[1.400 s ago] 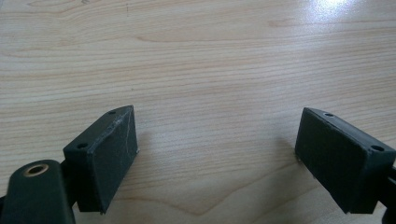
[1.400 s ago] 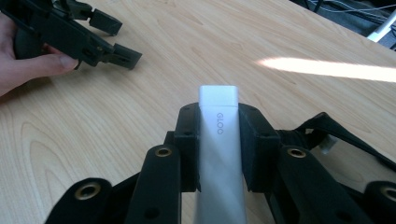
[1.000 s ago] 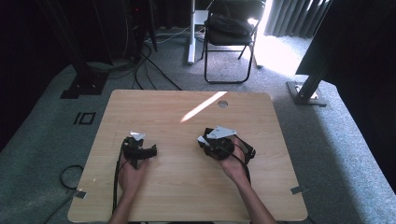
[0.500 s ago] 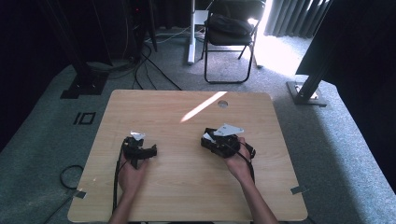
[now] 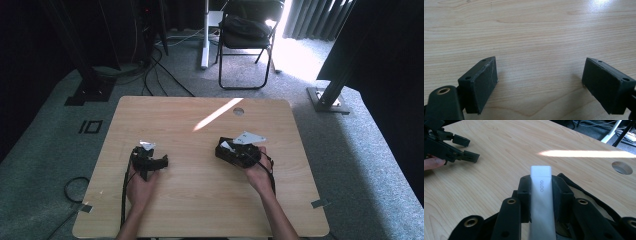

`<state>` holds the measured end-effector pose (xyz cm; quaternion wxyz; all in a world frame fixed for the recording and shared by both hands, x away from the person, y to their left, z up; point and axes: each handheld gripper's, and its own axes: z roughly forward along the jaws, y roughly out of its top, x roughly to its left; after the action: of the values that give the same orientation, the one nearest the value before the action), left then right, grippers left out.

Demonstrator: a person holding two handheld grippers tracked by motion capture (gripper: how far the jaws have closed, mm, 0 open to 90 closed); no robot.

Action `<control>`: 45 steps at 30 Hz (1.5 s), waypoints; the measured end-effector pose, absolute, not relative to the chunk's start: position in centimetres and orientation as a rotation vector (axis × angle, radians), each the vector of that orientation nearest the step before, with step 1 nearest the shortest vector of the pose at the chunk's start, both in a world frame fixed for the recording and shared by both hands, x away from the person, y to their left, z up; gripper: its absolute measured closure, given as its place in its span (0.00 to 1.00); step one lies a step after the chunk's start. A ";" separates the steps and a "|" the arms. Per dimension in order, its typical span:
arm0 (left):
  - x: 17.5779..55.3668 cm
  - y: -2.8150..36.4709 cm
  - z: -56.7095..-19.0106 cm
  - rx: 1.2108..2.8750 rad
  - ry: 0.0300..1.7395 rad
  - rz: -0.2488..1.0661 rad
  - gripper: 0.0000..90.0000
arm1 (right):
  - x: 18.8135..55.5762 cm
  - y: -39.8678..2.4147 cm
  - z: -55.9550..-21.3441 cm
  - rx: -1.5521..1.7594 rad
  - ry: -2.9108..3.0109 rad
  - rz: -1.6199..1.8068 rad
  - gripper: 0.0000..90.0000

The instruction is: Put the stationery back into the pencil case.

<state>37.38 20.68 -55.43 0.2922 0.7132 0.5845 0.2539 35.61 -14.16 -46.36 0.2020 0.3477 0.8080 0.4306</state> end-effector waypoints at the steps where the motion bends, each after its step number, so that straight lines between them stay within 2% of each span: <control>1: 37.4 20.7 -55.4 1.901 1.557 0.677 0.15 | 35.6 -14.2 -46.4 0.971 2.259 1.202 0.79; 45: 37.4 20.7 -55.4 1.902 1.557 0.676 0.15 | 36.9 -18.5 -46.6 1.045 2.189 1.211 0.79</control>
<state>37.39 20.68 -55.42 0.2920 0.7136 0.5840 0.2537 36.91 -18.52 -46.59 0.2137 0.3766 0.7887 0.4364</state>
